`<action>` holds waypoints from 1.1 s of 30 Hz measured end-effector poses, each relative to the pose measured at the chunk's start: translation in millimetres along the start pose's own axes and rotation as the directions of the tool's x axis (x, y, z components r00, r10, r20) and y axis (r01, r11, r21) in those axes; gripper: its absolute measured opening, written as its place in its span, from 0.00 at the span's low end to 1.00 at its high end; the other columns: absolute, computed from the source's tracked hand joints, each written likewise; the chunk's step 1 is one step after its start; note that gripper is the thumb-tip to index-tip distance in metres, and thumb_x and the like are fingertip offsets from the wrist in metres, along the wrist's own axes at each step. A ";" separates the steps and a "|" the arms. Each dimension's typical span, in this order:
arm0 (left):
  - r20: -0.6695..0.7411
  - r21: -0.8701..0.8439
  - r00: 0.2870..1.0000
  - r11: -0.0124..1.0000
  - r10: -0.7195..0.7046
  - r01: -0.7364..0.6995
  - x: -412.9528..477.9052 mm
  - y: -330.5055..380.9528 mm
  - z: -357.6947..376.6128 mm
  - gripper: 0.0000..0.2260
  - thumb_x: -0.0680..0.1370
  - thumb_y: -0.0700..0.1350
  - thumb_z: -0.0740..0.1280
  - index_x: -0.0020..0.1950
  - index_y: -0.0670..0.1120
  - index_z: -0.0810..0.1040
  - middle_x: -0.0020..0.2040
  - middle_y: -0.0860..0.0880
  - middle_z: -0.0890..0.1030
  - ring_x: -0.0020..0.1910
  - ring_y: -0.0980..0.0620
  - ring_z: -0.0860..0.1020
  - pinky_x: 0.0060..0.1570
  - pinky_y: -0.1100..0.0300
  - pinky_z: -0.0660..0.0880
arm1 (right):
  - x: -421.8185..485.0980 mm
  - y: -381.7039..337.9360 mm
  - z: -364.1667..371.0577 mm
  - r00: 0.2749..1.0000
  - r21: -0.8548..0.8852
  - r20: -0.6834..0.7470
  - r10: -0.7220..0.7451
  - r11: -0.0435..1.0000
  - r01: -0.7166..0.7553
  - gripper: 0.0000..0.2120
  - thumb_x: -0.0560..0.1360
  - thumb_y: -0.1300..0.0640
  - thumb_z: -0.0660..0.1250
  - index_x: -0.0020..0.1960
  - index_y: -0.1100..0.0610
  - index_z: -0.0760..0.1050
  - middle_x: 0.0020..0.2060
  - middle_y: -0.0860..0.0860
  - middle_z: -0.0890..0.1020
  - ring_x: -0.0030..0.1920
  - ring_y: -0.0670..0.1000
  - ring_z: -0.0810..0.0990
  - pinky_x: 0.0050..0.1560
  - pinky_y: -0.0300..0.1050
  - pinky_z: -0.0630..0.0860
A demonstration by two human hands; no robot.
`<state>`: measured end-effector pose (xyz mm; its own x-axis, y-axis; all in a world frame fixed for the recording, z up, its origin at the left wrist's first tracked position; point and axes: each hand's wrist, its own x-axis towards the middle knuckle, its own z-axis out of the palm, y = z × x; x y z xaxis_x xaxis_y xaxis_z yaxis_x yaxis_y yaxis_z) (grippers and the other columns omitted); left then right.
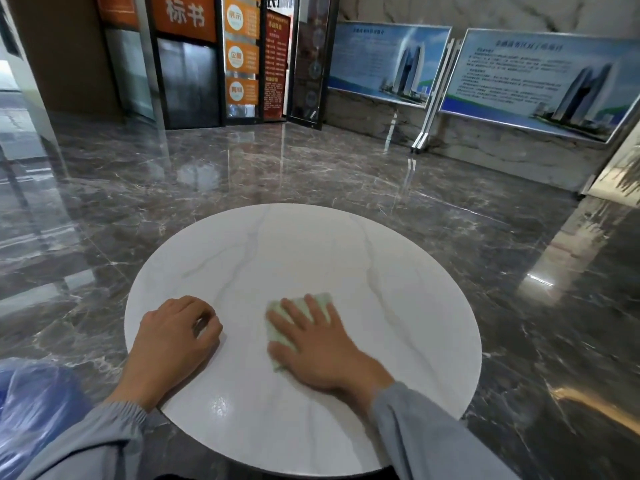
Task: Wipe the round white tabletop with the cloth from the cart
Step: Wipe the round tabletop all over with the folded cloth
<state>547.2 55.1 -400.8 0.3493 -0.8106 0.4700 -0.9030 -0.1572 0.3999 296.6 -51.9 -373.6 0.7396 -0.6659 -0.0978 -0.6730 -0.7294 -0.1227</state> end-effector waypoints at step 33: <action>0.055 -0.103 0.984 0.979 -0.169 0.174 2.4 -1.1 -4.8 0.09 0.80 0.46 0.71 0.43 0.60 0.78 0.43 0.64 0.79 0.45 0.53 0.76 0.48 0.50 0.73 | -61.8 -61.1 16.8 0.960 -0.033 -0.055 -0.274 0.962 0.272 0.27 0.83 0.32 0.48 0.81 0.32 0.48 0.83 0.42 0.51 0.84 0.58 0.48 0.79 0.67 0.44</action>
<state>550.2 56.0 -396.4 0.4823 -0.8023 0.3517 -0.7981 -0.2369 0.5540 292.2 36.5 -376.6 0.8939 -0.4483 -0.0063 -0.4462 -0.8880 -0.1116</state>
